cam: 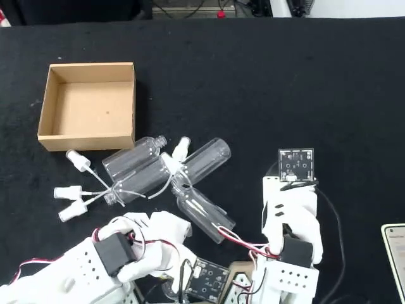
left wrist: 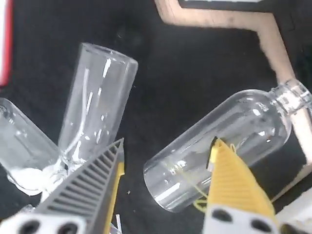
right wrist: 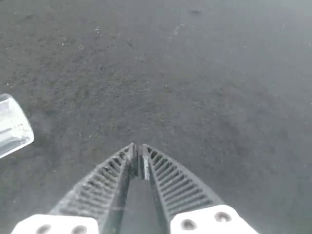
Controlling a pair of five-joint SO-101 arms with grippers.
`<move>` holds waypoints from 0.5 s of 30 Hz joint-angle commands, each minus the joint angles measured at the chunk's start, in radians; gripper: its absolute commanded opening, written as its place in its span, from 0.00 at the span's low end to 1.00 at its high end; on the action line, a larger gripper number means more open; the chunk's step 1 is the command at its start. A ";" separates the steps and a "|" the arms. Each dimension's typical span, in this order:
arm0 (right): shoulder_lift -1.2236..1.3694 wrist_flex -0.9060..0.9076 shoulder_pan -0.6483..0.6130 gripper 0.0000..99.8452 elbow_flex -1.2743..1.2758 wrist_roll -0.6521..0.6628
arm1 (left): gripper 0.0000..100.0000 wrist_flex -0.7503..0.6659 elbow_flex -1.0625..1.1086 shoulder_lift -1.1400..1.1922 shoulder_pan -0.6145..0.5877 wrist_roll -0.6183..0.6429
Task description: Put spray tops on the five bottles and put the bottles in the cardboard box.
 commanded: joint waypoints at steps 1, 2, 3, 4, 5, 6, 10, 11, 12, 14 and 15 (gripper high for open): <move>-0.099 -0.029 0.012 0.01 -0.005 -0.008 | 0.27 -0.032 0.036 0.009 0.002 -0.025; -0.099 -0.029 0.012 0.01 -0.005 -0.008 | 0.27 -0.038 0.045 0.009 0.004 -0.025; -0.099 -0.029 0.012 0.01 -0.005 -0.008 | 0.27 -0.037 0.050 0.009 0.004 -0.025; -0.099 -0.029 0.012 0.01 -0.005 -0.008 | 0.27 -0.028 0.048 0.009 0.002 -0.035; -0.099 -0.029 0.012 0.01 -0.005 -0.008 | 0.27 -0.003 0.042 0.009 -0.004 -0.055; -0.099 -0.029 0.012 0.01 -0.005 -0.008 | 0.27 0.025 0.021 0.006 -0.019 -0.074; -0.099 -0.029 0.012 0.01 -0.005 -0.006 | 0.27 0.098 -0.120 0.008 -0.087 -0.092; -0.099 -0.029 0.012 0.01 -0.005 -0.006 | 0.27 0.114 -0.156 0.008 -0.094 -0.094; -0.099 -0.029 0.012 0.01 -0.005 -0.006 | 0.27 0.130 -0.188 0.009 -0.102 -0.094; -0.099 -0.029 0.012 0.01 -0.005 -0.006 | 0.27 0.166 -0.229 0.009 -0.099 -0.095; -0.099 -0.029 0.012 0.01 -0.005 -0.006 | 0.27 0.186 -0.239 0.011 -0.094 -0.095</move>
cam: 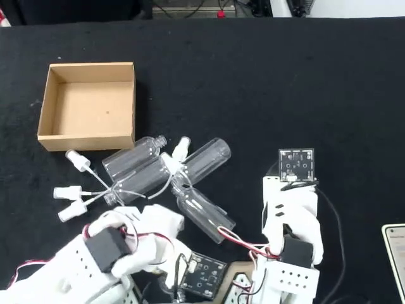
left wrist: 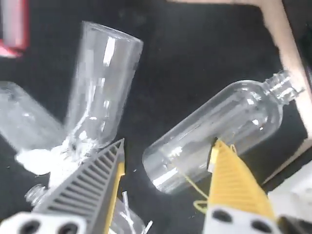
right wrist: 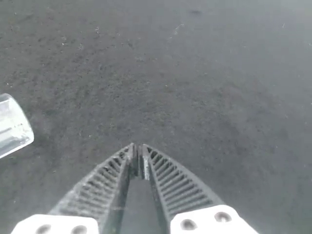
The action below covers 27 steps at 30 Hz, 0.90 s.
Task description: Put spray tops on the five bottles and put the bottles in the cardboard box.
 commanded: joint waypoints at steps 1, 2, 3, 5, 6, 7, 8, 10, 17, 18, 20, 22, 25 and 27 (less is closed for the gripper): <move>-0.099 -0.029 0.012 0.01 -0.005 -0.006 | 0.27 0.077 -0.117 0.002 -0.012 -0.015; -0.099 -0.029 0.012 0.01 -0.005 -0.006 | 0.27 0.089 -0.105 0.002 -0.012 -0.032; -0.099 -0.029 0.012 0.01 -0.005 -0.006 | 0.27 0.098 -0.081 0.002 -0.012 -0.054; -0.099 -0.029 0.012 0.01 -0.005 -0.006 | 0.27 0.101 -0.021 0.002 -0.018 -0.078; -0.099 -0.029 0.012 0.01 -0.005 -0.006 | 0.27 0.095 0.008 0.002 -0.016 -0.080; -0.099 -0.029 0.012 0.01 -0.005 -0.006 | 0.27 0.077 0.038 0.002 -0.015 -0.077; -0.099 -0.029 0.012 0.01 -0.005 -0.006 | 0.27 0.054 0.062 0.002 -0.016 -0.077; -0.099 -0.029 0.012 0.01 -0.005 -0.006 | 0.27 0.005 0.096 0.002 -0.021 -0.075; -0.099 -0.029 0.012 0.01 -0.005 -0.005 | 0.27 -0.137 0.183 0.002 -0.013 -0.075; -0.099 -0.029 0.012 0.01 -0.005 -0.003 | 0.27 -0.150 0.189 0.002 -0.012 -0.075; -0.099 -0.029 0.012 0.01 -0.005 -0.003 | 0.27 -0.181 0.202 0.002 -0.012 -0.074; -0.099 -0.029 0.012 0.01 -0.005 -0.003 | 0.27 -0.230 0.219 0.002 -0.012 -0.038; -0.099 -0.029 0.012 0.01 -0.005 -0.003 | 0.27 -0.321 0.251 0.002 -0.021 0.041; -0.099 -0.029 0.012 0.01 -0.005 -0.003 | 0.27 -0.342 0.262 0.002 -0.021 0.071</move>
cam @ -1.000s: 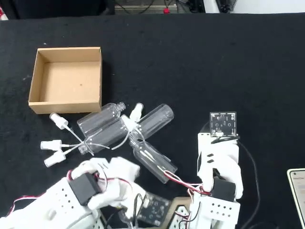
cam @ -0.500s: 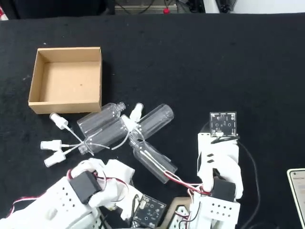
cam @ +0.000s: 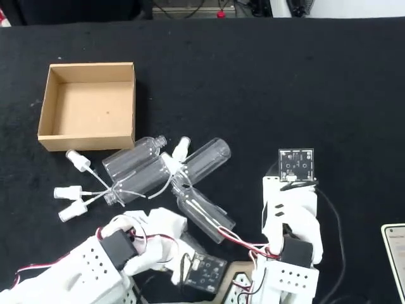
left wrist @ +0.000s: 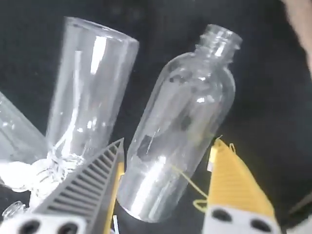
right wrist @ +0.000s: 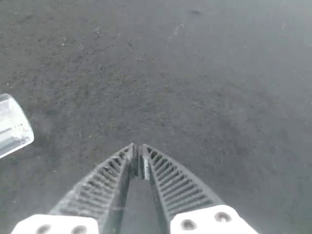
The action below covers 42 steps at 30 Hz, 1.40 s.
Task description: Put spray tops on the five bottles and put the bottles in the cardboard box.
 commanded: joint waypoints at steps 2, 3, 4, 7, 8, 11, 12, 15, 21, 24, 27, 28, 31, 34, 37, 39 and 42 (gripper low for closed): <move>-0.099 -0.029 0.012 0.01 -0.005 -0.003 | 0.27 -0.064 0.007 0.002 -0.005 0.078; -0.099 -0.029 0.012 0.01 -0.005 -0.003 | 0.27 -0.066 0.007 0.002 -0.004 0.089; -0.099 -0.029 0.012 0.01 -0.005 -0.003 | 0.27 -0.071 0.007 0.002 -0.004 0.106; -0.099 -0.029 0.012 0.01 -0.005 -0.003 | 0.27 -0.075 -0.005 0.002 -0.004 0.178; -0.099 -0.029 0.012 0.01 -0.005 -0.003 | 0.27 -0.091 -0.012 0.002 -0.005 0.215; -0.099 -0.029 0.012 0.01 -0.005 -0.003 | 0.27 -0.117 -0.019 0.006 -0.010 0.322; -0.099 -0.029 0.012 0.01 -0.005 -0.003 | 0.27 -0.112 -0.021 0.017 -0.005 0.334; -0.099 -0.029 0.012 0.01 -0.005 -0.005 | 0.27 -0.112 -0.048 0.104 -0.012 0.347; -0.099 -0.029 0.012 0.01 -0.005 -0.005 | 0.27 -0.115 -0.199 0.374 -0.010 0.344; -0.099 -0.029 0.012 0.01 -0.005 -0.005 | 0.27 -0.112 -0.265 0.479 -0.012 0.342; -0.099 -0.029 0.012 0.01 -0.005 -0.005 | 0.27 -0.109 -0.289 0.555 -0.013 0.345; -0.099 -0.029 0.012 0.01 -0.005 -0.005 | 0.27 -0.089 -0.295 0.569 -0.013 0.345; -0.099 -0.029 0.012 0.01 -0.005 -0.005 | 0.27 0.020 -0.311 0.572 -0.027 0.341; -0.099 -0.029 0.012 0.01 -0.005 -0.006 | 0.27 0.132 -0.348 0.543 -0.102 0.339; -0.099 -0.029 0.012 0.01 -0.005 -0.008 | 0.27 0.216 -0.384 0.486 -0.211 0.339; -0.099 -0.029 0.012 0.01 -0.005 -0.008 | 0.27 0.249 -0.390 0.436 -0.286 0.336; -0.099 -0.029 0.012 0.01 -0.005 -0.008 | 0.27 0.262 -0.352 0.345 -0.349 0.299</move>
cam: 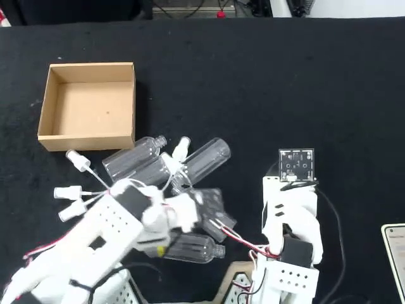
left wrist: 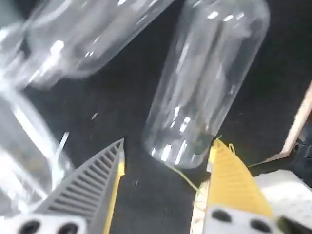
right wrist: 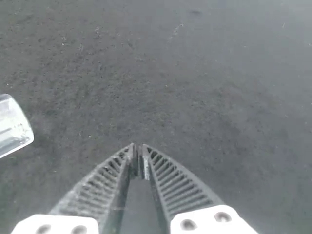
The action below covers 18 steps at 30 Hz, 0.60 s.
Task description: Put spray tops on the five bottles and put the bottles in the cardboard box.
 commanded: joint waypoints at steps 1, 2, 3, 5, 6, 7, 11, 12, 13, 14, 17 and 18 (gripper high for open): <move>-0.099 -0.029 0.012 0.01 -0.005 -0.005 | 0.27 0.026 -0.005 -0.141 -0.090 -0.035; -0.099 -0.029 0.012 0.01 -0.005 -0.005 | 0.27 0.028 0.008 -0.172 -0.081 -0.028; -0.099 -0.029 0.012 0.01 -0.005 -0.005 | 0.27 0.031 0.021 -0.206 -0.065 -0.015; -0.099 -0.029 0.012 0.01 -0.005 -0.005 | 0.27 0.038 0.031 -0.267 -0.021 0.029; -0.099 -0.029 0.012 0.01 -0.005 -0.005 | 0.27 0.055 0.027 -0.295 0.004 0.051; -0.099 -0.029 0.012 0.01 -0.005 -0.005 | 0.27 0.077 0.013 -0.313 0.033 0.069; -0.099 -0.029 0.012 0.01 -0.005 -0.005 | 0.27 0.147 -0.042 -0.338 0.145 0.091; -0.099 -0.029 0.014 0.01 -0.005 -0.005 | 0.27 0.152 -0.047 -0.324 0.165 0.091; -0.099 -0.029 0.015 0.01 -0.007 -0.003 | 0.27 0.152 -0.051 -0.305 0.183 0.087; -0.097 -0.029 0.015 0.01 -0.007 -0.003 | 0.27 0.152 -0.056 -0.279 0.203 0.084; -0.097 -0.029 0.015 0.01 -0.007 0.002 | 0.27 0.121 -0.074 -0.172 0.278 0.083; -0.097 -0.029 0.015 0.01 -0.007 0.002 | 0.27 0.104 -0.087 -0.127 0.305 0.083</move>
